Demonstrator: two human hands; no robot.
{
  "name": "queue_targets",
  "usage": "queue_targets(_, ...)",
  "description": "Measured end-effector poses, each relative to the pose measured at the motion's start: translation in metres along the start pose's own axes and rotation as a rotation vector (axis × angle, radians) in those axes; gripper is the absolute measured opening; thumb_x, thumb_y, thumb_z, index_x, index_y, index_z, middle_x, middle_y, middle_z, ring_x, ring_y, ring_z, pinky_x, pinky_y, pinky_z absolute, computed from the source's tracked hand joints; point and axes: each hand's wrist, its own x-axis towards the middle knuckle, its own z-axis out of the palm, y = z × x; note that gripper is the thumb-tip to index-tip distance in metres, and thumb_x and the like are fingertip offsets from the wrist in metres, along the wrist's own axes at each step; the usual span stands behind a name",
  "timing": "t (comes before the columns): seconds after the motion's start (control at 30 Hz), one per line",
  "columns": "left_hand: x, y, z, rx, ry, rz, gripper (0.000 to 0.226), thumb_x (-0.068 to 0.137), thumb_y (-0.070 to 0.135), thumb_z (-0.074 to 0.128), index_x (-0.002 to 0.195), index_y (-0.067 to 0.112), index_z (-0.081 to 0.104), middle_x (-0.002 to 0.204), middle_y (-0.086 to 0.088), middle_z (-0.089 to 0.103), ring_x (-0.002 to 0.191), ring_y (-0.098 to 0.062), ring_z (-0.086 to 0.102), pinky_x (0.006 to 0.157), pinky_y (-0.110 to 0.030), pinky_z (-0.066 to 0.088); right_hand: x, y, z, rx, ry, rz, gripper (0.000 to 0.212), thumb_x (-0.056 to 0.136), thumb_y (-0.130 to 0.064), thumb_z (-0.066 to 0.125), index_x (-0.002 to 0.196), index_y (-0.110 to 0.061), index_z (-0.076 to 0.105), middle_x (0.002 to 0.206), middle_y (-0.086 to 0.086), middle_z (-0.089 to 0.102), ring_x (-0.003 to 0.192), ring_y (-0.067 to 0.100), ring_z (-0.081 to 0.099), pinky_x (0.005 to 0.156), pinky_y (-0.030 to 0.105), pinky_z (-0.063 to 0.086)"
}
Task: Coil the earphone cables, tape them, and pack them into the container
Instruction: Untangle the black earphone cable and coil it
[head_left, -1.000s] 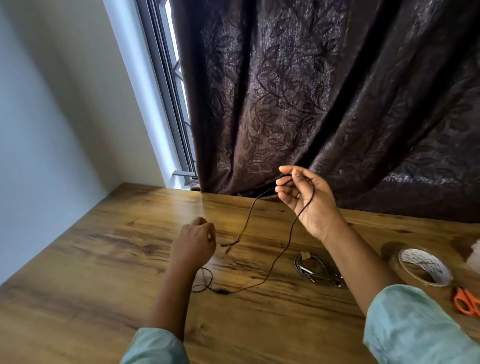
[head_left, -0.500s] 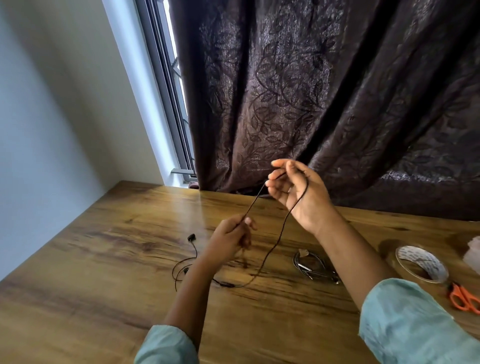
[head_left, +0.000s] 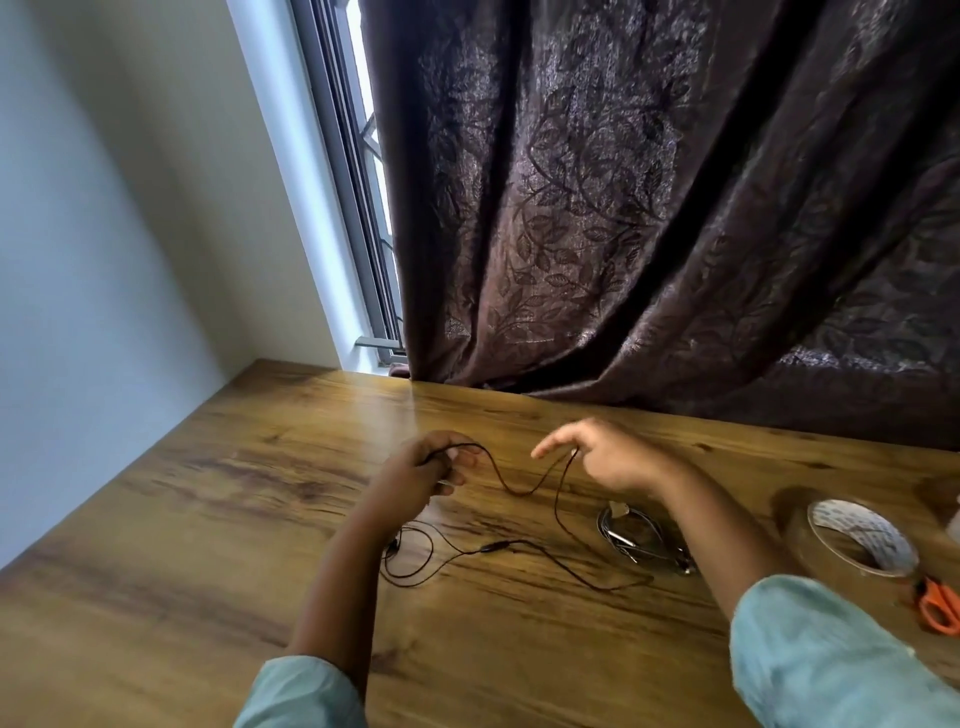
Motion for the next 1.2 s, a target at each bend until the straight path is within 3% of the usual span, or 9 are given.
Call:
queue_targets(0.13,0.005,0.012,0.014,0.303,0.036,0.207,0.020,0.092,0.006,0.055,0.102,0.018,0.068,0.090,-0.007,0.065,0.080,-0.019,0.059,0.076,-0.033,0.051,0.002,-0.029,0.016,0.098,0.172,-0.125,0.023,0.098,-0.020,0.047,0.111,-0.026,0.066,0.112,-0.007,0.064,0.102,0.007,0.057,0.088,0.030,0.046)
queue_targets(0.23,0.007,0.014,0.023,0.484,0.170,0.328,0.019,0.087,0.013,0.064,0.105,0.019,0.068,0.091,0.000,0.062,0.086,-0.020,0.060,0.078,-0.036,0.052,-0.001,-0.043,0.021,0.107,0.155,-0.167,0.031,0.094,-0.040,0.054,0.121,-0.026,0.059,0.109,-0.010,0.060,0.102,0.008,0.056,0.090,0.033,0.048)
queue_targets(0.33,0.008,0.016,0.027,0.420,0.297,0.350,0.027,0.076,0.015,0.075,0.098,0.023,0.063,0.075,0.005,0.057,0.076,-0.017,0.058,0.071,-0.033,0.049,0.002,-0.043,0.025,0.096,0.266,-0.174,0.031,0.090,-0.035,0.061,0.120,-0.027,0.061,0.110,-0.008,0.064,0.101,0.008,0.058,0.089,0.034,0.050)
queue_targets(0.43,0.006,0.016,0.025,0.045,0.275,0.249,0.028,0.070,0.008,0.079,0.090,0.018,0.062,0.070,-0.001,0.067,0.066,-0.015,0.060,0.066,-0.035,0.051,0.008,-0.035,0.027,0.141,0.369,-0.200,0.006,0.088,-0.030,0.065,0.086,-0.029,0.070,0.085,-0.008,0.071,0.084,0.010,0.065,0.079,0.040,0.054)
queue_targets(0.53,0.003,0.015,0.024,-0.237,0.252,0.180,0.018,0.077,-0.004,0.070,0.086,0.012,0.064,0.073,-0.005,0.072,0.069,-0.015,0.064,0.065,-0.032,0.051,0.008,-0.030,0.025,0.214,0.406,-0.189,0.014,0.088,-0.028,0.066,0.076,-0.034,0.065,0.076,-0.011,0.070,0.073,0.008,0.066,0.072,0.035,0.056)
queue_targets(0.67,0.004,0.014,0.025,-0.213,0.278,0.173,0.020,0.079,-0.004,0.068,0.087,0.014,0.065,0.075,-0.004,0.073,0.072,-0.012,0.067,0.067,-0.030,0.052,0.003,-0.032,0.022,0.212,0.260,-0.111,0.010,0.094,-0.030,0.057,0.089,-0.032,0.065,0.084,-0.007,0.070,0.056,0.012,0.068,0.056,0.029,0.050)
queue_targets(0.77,0.007,0.015,0.027,-0.068,0.329,0.184,0.018,0.075,0.002,0.074,0.086,0.014,0.066,0.078,-0.005,0.074,0.080,-0.015,0.070,0.075,-0.032,0.055,0.002,-0.036,0.020,0.058,0.387,-0.177,0.014,0.095,-0.028,0.055,0.097,-0.033,0.069,0.062,-0.009,0.063,0.047,0.009,0.061,0.050,0.026,0.048)
queue_targets(1.0,0.007,0.020,0.028,-0.017,0.381,0.190,0.024,0.071,0.004,0.078,0.088,0.009,0.062,0.075,-0.007,0.074,0.073,-0.014,0.071,0.064,-0.018,0.054,0.013,-0.029,0.027,-0.045,0.423,-0.209,0.007,0.082,-0.036,0.071,0.087,-0.031,0.070,0.084,-0.012,0.070,0.070,0.001,0.060,0.066,0.031,0.055)
queue_targets(1.2,0.003,0.021,0.029,-0.418,0.290,0.108,0.023,0.076,-0.004,0.069,0.090,0.011,0.058,0.077,-0.013,0.068,0.076,-0.024,0.066,0.073,-0.036,0.057,0.010,-0.032,0.031,0.394,0.432,-0.206,0.006,0.084,-0.021,0.070,0.079,-0.022,0.068,0.085,-0.007,0.070,0.050,0.009,0.061,0.053,0.030,0.052)
